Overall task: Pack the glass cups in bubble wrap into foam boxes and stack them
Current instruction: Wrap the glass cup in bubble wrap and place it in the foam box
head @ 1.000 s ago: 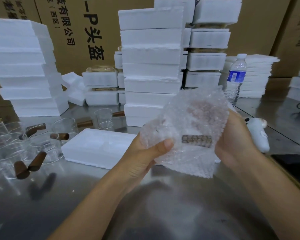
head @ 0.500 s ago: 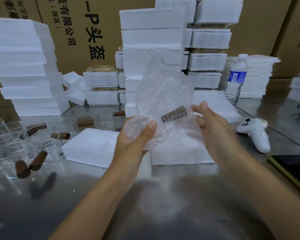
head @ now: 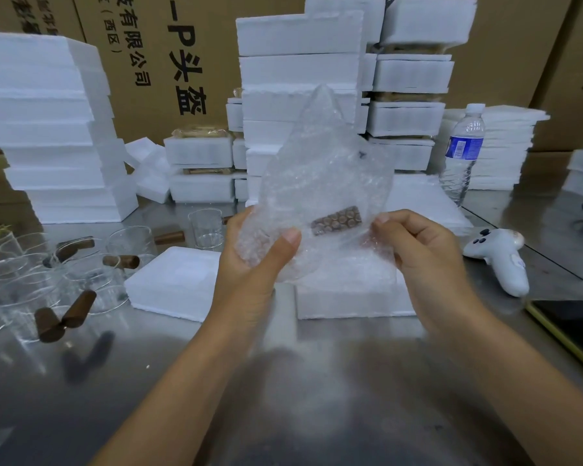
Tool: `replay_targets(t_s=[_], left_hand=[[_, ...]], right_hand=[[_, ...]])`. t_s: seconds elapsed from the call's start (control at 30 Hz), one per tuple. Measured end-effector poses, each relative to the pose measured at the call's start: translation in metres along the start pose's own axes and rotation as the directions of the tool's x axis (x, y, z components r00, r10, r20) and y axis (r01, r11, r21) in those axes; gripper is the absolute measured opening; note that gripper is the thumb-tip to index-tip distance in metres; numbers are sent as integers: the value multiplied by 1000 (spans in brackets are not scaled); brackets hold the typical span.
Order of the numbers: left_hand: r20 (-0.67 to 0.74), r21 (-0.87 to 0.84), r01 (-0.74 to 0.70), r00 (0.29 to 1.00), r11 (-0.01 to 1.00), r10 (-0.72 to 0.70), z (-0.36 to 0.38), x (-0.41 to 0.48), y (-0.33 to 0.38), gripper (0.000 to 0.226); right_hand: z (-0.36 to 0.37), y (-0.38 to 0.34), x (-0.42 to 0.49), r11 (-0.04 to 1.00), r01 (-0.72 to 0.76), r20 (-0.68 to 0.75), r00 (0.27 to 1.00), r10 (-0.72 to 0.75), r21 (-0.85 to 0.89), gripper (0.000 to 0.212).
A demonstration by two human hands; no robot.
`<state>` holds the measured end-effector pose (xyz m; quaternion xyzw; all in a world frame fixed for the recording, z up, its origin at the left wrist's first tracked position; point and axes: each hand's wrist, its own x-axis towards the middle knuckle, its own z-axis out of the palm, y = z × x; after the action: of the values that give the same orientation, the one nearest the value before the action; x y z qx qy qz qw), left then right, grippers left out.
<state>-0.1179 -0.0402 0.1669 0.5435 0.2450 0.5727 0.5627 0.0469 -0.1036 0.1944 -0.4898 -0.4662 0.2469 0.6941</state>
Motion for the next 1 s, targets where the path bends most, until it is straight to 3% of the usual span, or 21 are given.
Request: replay_targets(t_s=[0.13, 0.23, 0.33, 0.5, 0.63, 0.7, 0.77, 0.93, 1.0], left_hand=[[-10, -23, 4, 1000, 1000, -5, -2, 3, 1, 75], [-1, 71, -26, 1000, 997, 26, -2, 1, 2, 68], [1, 120, -15, 1000, 993, 15, -1, -1, 2, 66], [-41, -73, 49, 998, 996, -52, 3, 1, 1, 58], [29, -245, 88, 996, 966, -83, 6, -1, -1, 70], [61, -160, 93, 995, 983, -85, 4, -1, 1, 81], [76, 28, 65, 995, 997, -67, -1, 0, 3, 85], [162, 263, 22, 985, 965, -67, -5, -1, 12, 60], [220, 306, 14, 972, 952, -85, -5, -2, 12, 64]], right_hand=[[1, 2, 1, 1000, 0, -29, 1000, 0, -2, 22], [2, 3, 2, 999, -15, 52, 999, 13, 40, 26], [3, 7, 0, 994, 22, 152, 988, -6, -108, 25], [2, 9, 1, 973, -53, 107, 991, 79, -226, 20], [3, 12, 2, 983, -180, 71, 981, 182, -35, 11], [2, 13, 4, 975, -221, 33, 975, 221, 17, 11], [-2, 12, 8, 975, -222, -15, 975, 223, 18, 13], [-10, 7, 11, 993, -111, -77, 991, 107, -47, 15], [-11, 9, 12, 992, -100, -80, 992, 94, -73, 16]])
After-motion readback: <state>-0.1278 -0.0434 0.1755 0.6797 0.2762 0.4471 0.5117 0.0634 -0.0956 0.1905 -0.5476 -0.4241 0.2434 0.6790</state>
